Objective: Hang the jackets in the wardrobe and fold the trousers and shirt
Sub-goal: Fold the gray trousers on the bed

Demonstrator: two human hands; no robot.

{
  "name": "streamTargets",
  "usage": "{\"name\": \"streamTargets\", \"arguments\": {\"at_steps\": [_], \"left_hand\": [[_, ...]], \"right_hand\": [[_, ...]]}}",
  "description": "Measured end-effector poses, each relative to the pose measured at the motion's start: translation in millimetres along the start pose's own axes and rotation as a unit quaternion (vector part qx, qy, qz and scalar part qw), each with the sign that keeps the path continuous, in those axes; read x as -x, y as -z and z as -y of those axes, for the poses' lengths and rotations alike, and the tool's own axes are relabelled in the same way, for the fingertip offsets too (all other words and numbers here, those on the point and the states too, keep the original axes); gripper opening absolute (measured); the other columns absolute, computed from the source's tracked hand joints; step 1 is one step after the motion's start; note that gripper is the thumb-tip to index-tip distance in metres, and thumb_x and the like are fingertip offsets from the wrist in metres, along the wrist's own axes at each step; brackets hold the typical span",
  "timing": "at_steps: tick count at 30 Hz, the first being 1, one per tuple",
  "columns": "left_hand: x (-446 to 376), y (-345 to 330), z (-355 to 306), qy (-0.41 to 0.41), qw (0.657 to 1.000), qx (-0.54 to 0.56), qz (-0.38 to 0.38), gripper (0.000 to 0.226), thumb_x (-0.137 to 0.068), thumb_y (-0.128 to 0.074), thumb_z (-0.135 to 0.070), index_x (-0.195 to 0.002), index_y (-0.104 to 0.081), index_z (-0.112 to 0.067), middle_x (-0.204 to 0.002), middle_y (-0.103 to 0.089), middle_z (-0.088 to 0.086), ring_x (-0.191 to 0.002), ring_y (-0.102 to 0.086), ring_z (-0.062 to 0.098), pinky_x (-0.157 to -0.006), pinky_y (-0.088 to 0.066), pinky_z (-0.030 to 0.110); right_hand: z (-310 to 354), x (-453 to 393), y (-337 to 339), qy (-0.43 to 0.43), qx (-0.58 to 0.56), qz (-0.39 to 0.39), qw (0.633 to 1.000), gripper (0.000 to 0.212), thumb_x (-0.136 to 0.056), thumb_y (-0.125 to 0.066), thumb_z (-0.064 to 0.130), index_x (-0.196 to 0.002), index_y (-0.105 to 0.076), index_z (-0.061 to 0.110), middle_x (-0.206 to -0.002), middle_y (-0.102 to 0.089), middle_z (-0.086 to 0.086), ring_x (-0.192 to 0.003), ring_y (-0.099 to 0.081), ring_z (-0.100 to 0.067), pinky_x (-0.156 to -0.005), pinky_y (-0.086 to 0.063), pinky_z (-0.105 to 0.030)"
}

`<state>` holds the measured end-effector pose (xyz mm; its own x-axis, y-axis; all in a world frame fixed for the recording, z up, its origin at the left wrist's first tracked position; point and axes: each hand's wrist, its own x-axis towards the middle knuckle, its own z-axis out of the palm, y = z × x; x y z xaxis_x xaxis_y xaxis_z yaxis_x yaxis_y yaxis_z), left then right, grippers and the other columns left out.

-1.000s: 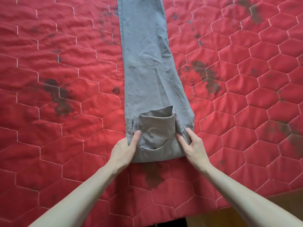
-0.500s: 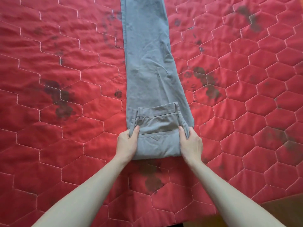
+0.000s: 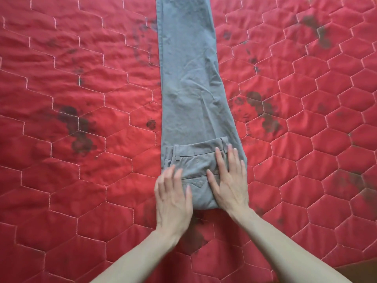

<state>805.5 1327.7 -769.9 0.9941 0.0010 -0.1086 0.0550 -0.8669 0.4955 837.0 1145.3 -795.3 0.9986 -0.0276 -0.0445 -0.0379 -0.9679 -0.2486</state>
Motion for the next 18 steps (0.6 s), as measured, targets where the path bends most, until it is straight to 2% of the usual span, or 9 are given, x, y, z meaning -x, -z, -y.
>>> {"name": "streamTargets", "arguments": {"at_steps": [2, 4, 6, 8, 11, 12, 14, 16, 18], "left_hand": [[-15, -7, 4, 0.095, 0.995, 0.008, -0.003, 0.056, -0.101, -0.056, -0.035, -0.151, -0.042, -0.012, -0.156, -0.041, 0.009, -0.140, -0.042, 0.033, -0.112, -0.041, 0.052], [-27, -11, 7, 0.119, 0.993, -0.026, -0.005, 0.064, -0.099, -0.058, -0.042, -0.153, -0.040, -0.012, -0.156, -0.041, 0.011, -0.136, -0.045, 0.034, -0.108, -0.041, 0.051], [-32, -13, 10, 0.057, 0.994, -0.098, -0.002, 0.068, -0.101, -0.052, -0.045, -0.158, -0.037, -0.010, -0.161, -0.037, 0.013, -0.142, -0.041, 0.034, -0.113, -0.037, 0.050], [-33, -13, 12, -0.057, 0.990, -0.129, 0.005, 0.069, -0.101, -0.048, -0.041, -0.160, -0.035, -0.009, -0.167, -0.030, 0.017, -0.152, -0.033, 0.035, -0.120, -0.032, 0.052], [-35, -17, 12, -0.217, 0.962, -0.153, 0.057, 0.067, -0.104, -0.047, -0.039, -0.162, -0.034, -0.008, -0.172, -0.021, 0.016, -0.159, -0.022, 0.032, -0.123, -0.030, 0.053], [-35, -17, 13, -0.237, 0.954, -0.165, 0.078, 0.070, -0.103, -0.047, -0.042, -0.163, -0.031, -0.008, -0.173, -0.018, 0.014, -0.160, -0.018, 0.030, -0.124, -0.028, 0.052], [-38, -15, 16, -0.235, 0.950, -0.177, 0.106, 0.078, -0.101, -0.050, -0.048, -0.164, -0.027, -0.008, -0.174, -0.014, 0.012, -0.161, -0.013, 0.028, -0.126, -0.021, 0.049], [-43, -14, 19, -0.230, 0.951, -0.173, 0.116, 0.081, -0.099, -0.052, -0.052, -0.164, -0.028, -0.010, -0.174, -0.014, 0.010, -0.162, -0.011, 0.029, -0.128, -0.018, 0.048], [-47, -18, 24, -0.241, 0.952, -0.151, 0.115, 0.082, -0.098, -0.054, -0.054, -0.165, -0.027, -0.015, -0.174, -0.015, 0.009, -0.161, -0.011, 0.030, -0.129, -0.015, 0.049]], "right_hand": [[0, -3, -10, -0.054, 0.029, 0.010, 0.998, 0.072, -0.103, -0.040, 0.057, -0.166, -0.027, 0.024, -0.174, -0.015, -0.014, -0.160, -0.019, -0.031, -0.126, -0.024, -0.052], [1, -7, -19, -0.054, 0.061, 0.015, 0.997, 0.072, -0.104, -0.039, 0.058, -0.166, -0.026, 0.022, -0.173, -0.016, -0.017, -0.160, -0.020, -0.033, -0.125, -0.026, -0.053], [1, -7, -23, -0.050, 0.075, 0.029, 0.996, 0.073, -0.105, -0.037, 0.059, -0.166, -0.023, 0.021, -0.173, -0.013, -0.017, -0.160, -0.017, -0.033, -0.127, -0.023, -0.052], [0, -5, -23, -0.050, 0.075, 0.039, 0.995, 0.073, -0.105, -0.034, 0.059, -0.167, -0.021, 0.021, -0.174, -0.011, -0.016, -0.161, -0.014, -0.032, -0.128, -0.022, -0.052], [-1, -5, -16, -0.038, 0.072, 0.035, 0.996, 0.071, -0.106, -0.034, 0.052, -0.167, -0.022, 0.017, -0.174, -0.010, -0.018, -0.161, -0.013, -0.032, -0.127, -0.022, -0.054], [-1, -6, -15, -0.008, 0.071, 0.026, 0.997, 0.068, -0.107, -0.036, 0.046, -0.166, -0.022, 0.016, -0.174, -0.009, -0.017, -0.161, -0.012, -0.031, -0.127, -0.021, -0.054], [-3, -9, -12, 0.112, 0.072, 0.018, 0.991, 0.066, -0.104, -0.042, 0.033, -0.165, -0.026, 0.017, -0.175, -0.012, -0.012, -0.161, -0.014, -0.027, -0.127, -0.022, -0.053], [-9, -12, -8, 0.202, 0.067, 0.032, 0.977, 0.066, -0.103, -0.048, 0.033, -0.164, -0.030, 0.017, -0.174, -0.018, -0.005, -0.161, -0.018, -0.023, -0.124, -0.030, -0.052], [-18, -18, -6, 0.168, 0.037, 0.041, 0.984, 0.068, -0.102, -0.050, 0.042, -0.163, -0.033, 0.017, -0.173, -0.023, -0.002, -0.160, -0.021, -0.019, -0.123, -0.032, -0.051]]}}
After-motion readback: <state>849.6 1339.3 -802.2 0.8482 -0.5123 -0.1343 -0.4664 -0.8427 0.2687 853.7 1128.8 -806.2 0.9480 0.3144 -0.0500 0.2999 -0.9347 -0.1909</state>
